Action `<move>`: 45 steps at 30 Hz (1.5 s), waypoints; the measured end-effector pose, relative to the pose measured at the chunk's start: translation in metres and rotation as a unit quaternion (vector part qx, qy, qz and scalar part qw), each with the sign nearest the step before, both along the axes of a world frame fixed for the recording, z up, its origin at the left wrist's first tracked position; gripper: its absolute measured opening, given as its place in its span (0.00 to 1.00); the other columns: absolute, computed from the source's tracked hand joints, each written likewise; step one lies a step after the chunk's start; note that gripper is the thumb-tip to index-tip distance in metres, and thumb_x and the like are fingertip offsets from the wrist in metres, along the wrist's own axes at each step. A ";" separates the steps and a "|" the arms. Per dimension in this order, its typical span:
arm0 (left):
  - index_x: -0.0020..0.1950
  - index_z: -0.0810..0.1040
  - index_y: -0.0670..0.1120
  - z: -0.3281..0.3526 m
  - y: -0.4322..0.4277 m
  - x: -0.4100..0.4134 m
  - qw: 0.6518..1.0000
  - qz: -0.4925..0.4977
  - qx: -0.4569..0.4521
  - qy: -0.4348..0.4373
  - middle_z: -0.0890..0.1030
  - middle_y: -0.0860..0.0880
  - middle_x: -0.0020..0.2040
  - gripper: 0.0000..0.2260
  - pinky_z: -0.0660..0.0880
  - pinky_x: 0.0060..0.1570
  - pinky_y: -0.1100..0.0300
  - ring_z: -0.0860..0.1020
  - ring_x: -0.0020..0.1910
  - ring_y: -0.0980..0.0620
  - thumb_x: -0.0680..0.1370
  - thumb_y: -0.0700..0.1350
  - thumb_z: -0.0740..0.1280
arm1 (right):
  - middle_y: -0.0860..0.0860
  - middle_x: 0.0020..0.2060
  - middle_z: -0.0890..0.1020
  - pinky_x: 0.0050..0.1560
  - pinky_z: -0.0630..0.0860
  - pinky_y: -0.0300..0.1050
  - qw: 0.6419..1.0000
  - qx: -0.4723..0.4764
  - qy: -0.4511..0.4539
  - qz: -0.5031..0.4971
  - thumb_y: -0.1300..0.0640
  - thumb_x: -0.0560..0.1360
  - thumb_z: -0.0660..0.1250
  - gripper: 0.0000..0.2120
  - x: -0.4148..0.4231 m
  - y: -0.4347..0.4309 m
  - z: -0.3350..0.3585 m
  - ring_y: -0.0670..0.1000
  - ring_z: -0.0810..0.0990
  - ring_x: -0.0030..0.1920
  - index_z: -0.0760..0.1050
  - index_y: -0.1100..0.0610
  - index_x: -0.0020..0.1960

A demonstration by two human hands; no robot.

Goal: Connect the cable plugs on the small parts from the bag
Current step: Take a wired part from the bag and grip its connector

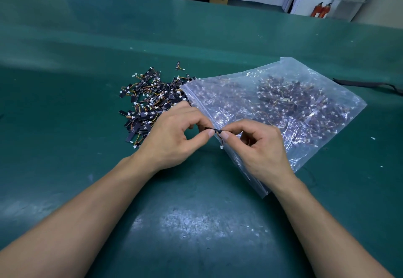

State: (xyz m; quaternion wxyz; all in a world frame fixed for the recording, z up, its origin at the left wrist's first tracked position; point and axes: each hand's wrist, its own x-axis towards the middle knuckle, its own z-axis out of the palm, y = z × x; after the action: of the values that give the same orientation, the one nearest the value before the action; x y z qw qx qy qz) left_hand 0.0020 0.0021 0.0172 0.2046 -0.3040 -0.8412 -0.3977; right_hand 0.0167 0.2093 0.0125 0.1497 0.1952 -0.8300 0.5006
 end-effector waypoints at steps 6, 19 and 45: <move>0.43 0.81 0.46 0.001 -0.001 0.000 1.000 0.002 0.019 -0.005 0.80 0.56 0.39 0.03 0.72 0.44 0.57 0.74 0.42 0.50 0.76 0.42 0.72 | 0.43 0.38 0.82 0.37 0.68 0.30 1.000 0.005 0.020 0.015 0.57 0.74 0.74 0.03 -0.002 -0.002 -0.002 0.44 0.74 0.31 0.84 0.50 0.44; 0.44 0.82 0.44 0.000 0.002 -0.002 1.000 -0.016 -0.008 -0.012 0.81 0.54 0.39 0.04 0.72 0.45 0.58 0.72 0.43 0.53 0.77 0.43 0.72 | 0.43 0.38 0.82 0.34 0.68 0.34 1.000 -0.015 -0.014 0.000 0.47 0.72 0.75 0.08 0.002 -0.004 -0.002 0.48 0.72 0.28 0.85 0.48 0.49; 0.42 0.80 0.46 -0.003 0.007 -0.001 0.999 -0.013 -0.031 -0.026 0.75 0.63 0.39 0.04 0.68 0.46 0.64 0.70 0.44 0.60 0.76 0.43 0.70 | 0.49 0.34 0.84 0.29 0.74 0.41 0.991 -0.109 -0.081 0.009 0.58 0.75 0.74 0.01 -0.001 0.001 0.000 0.46 0.76 0.26 0.83 0.53 0.44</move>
State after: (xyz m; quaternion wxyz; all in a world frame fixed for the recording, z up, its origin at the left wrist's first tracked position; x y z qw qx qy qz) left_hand 0.0012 0.0092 0.0145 0.1682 -0.3111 -0.8540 -0.3815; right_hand 0.0157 0.2100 0.0129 0.0974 0.1442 -0.7779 0.6038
